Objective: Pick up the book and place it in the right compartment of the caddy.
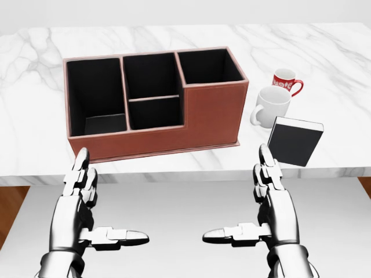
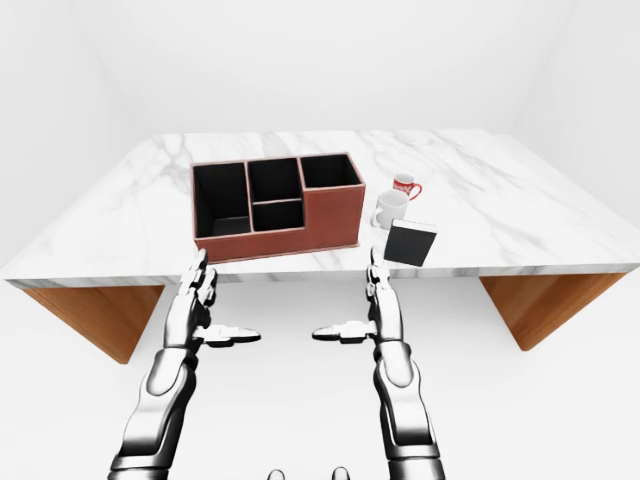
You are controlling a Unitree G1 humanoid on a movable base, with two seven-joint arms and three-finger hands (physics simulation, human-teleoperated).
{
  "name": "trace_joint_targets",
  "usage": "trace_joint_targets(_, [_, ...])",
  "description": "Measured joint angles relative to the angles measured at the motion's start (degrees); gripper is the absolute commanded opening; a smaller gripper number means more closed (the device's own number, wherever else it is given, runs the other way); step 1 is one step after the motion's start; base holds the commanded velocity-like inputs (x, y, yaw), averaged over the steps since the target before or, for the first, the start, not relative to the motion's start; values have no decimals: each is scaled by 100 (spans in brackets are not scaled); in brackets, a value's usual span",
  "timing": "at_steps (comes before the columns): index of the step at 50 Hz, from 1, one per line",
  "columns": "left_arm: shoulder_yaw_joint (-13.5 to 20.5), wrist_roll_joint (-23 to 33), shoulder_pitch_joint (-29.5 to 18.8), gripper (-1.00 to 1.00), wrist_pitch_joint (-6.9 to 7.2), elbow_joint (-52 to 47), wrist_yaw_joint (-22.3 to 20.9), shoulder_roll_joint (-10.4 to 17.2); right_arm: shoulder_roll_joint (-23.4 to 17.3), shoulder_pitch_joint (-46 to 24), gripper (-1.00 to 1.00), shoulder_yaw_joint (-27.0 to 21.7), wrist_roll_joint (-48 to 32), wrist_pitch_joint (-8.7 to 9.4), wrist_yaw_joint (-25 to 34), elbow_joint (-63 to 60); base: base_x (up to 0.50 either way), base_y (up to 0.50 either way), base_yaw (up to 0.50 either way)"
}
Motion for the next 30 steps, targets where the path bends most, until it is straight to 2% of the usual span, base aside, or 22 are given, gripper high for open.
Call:
trace_joint_targets(12, [110, -62, 17, 100, -8, -74, -100, 50, -11, 47, 100, 13, -9, 71, 118, -138, 0, 0, 0])
trace_joint_targets(15, [157, -98, 13, 100, 62, -177, -104, 68, -28, 73, 100, -28, 19, 181, 132, -331, 0, 0, 0])
trace_joint_targets(18, [281, -197, -2, 100, 256, -443, -77, 107, -54, 100, 100, -135, 115, 433, 129, -717, 0, 0, 0])
trace_joint_targets(21, [464, -331, -37, 100, 509, -828, -15, 165, -97, 95, 100, -258, 187, 479, 104, -1267, 0, 0, 0])
trace_joint_targets(30, [1442, -974, -291, 100, 509, -2038, 379, 528, -333, -114, 100, -1096, 614, 479, -7, -3232, 0, 0, 0])
